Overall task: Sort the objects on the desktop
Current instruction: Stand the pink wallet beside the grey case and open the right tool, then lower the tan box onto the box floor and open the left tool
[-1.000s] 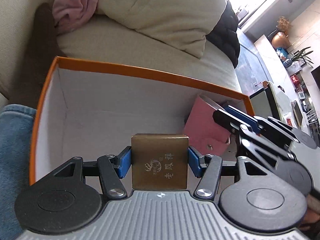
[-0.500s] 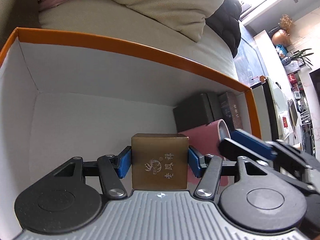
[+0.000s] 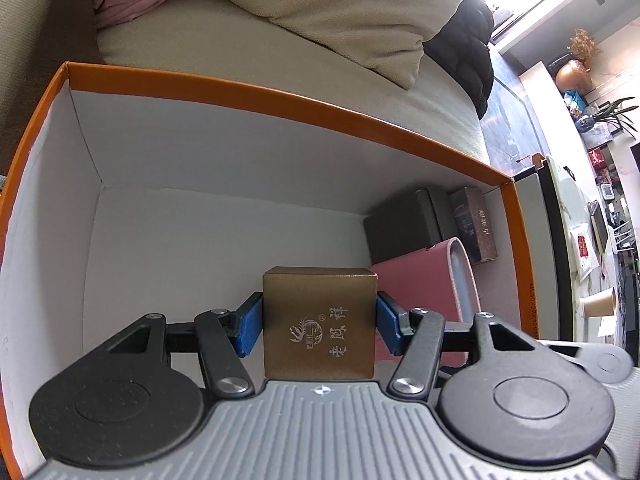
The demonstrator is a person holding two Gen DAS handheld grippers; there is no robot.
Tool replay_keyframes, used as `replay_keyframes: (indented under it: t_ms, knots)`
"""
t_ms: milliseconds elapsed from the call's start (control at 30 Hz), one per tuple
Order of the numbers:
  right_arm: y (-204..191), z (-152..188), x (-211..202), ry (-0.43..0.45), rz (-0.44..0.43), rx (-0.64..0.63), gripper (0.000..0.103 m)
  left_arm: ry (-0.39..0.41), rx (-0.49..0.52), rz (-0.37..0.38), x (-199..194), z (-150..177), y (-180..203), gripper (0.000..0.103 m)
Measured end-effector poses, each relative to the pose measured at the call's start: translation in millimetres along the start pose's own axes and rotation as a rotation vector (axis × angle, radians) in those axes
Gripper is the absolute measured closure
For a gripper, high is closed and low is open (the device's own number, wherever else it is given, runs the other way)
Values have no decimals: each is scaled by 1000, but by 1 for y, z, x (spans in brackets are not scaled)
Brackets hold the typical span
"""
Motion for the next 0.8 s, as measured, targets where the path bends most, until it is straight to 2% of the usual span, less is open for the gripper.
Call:
replay_keyframes:
  t_ms: [267,433,567,667,800]
  knots:
    - [4,-17,13,71,1,78,87,-9,-5,39,15,-23,6,36]
    - [9,-20,13,108,27,102,87,10,16,25,22,-33,12,36]
    - [10,-19,10,102,-11,103,86,0,18,2,26,-33,9,36]
    - [11,-17,7,108,-8,95,85,-5,28,-34,25,-33,10,36]
    - [9,-16,8,107,-58,103,85,-22,14,-13,23,-31,10,35]
Point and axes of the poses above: each gripper's, at about its wrist camera, not at the fingertips, and x roughly the way its jaws point, y to its right, z to its underside, the point moved 6 cm from there along x, roughly the way its jaws point, and after that the axes turned 7 degrees about -y, right-handed, at the moved point
